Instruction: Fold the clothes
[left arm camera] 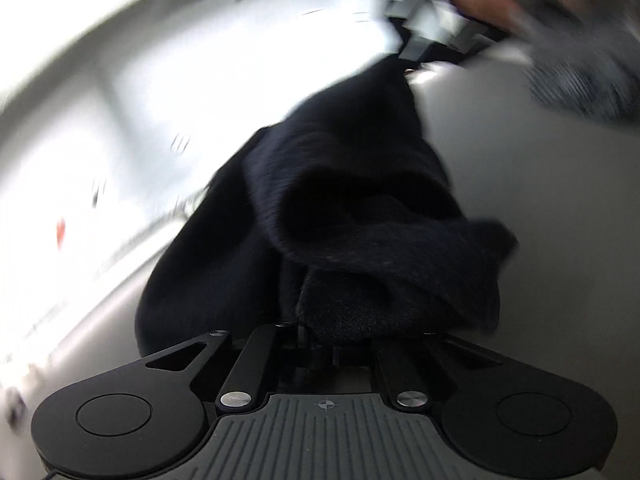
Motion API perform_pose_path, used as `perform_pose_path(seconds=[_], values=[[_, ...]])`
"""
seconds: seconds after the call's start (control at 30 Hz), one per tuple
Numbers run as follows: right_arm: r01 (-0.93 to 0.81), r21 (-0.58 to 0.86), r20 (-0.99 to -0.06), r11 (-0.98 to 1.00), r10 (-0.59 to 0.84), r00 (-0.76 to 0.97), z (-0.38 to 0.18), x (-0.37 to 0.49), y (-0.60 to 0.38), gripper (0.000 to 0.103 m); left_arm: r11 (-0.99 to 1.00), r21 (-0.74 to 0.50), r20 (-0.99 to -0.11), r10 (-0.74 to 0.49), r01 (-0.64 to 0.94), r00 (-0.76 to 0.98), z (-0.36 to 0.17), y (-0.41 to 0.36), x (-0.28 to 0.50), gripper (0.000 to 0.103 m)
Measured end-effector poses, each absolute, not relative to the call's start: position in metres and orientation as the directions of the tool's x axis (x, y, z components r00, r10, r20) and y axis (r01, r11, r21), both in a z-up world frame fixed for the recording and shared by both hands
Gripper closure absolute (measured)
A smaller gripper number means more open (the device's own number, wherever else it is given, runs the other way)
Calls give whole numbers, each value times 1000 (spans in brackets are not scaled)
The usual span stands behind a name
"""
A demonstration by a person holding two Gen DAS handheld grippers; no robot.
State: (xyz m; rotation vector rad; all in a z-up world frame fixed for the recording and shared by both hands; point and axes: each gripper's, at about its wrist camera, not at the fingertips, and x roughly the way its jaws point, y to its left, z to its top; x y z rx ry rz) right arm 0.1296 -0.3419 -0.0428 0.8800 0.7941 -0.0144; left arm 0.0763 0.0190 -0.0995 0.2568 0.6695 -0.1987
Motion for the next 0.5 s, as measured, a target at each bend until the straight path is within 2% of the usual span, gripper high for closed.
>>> perform_pose_path(seconds=[0.1,0.2,0.27,0.37,0.4,0.43,0.5], values=[[278,693,-595,665,310,742,-31,115,-346,97,988,17,-627,-109,153,772,-66,66,74,94],[170,689,-535,704,336,775,-1,99,-337,97,997,-57,-579,-79,56,812,-26,122,60,95],[77,639,-498,765,335,800,31,86,-323,97,999,-50,-535,-20,-9,844,-3,148,48,101],[-18,583,-402,812,308,863,74,62,-316,103,993,-17,-467,99,-121,878,29,184,29,101],[-38,574,-370,818,300,879,85,56,-316,103,985,-43,-442,129,-165,888,42,208,18,101],[-39,571,-363,820,295,884,92,53,-319,103,974,-78,-417,160,-210,895,55,233,8,101],[-13,522,-392,853,253,885,101,52,-324,103,965,-55,-400,213,-255,891,63,238,7,101]])
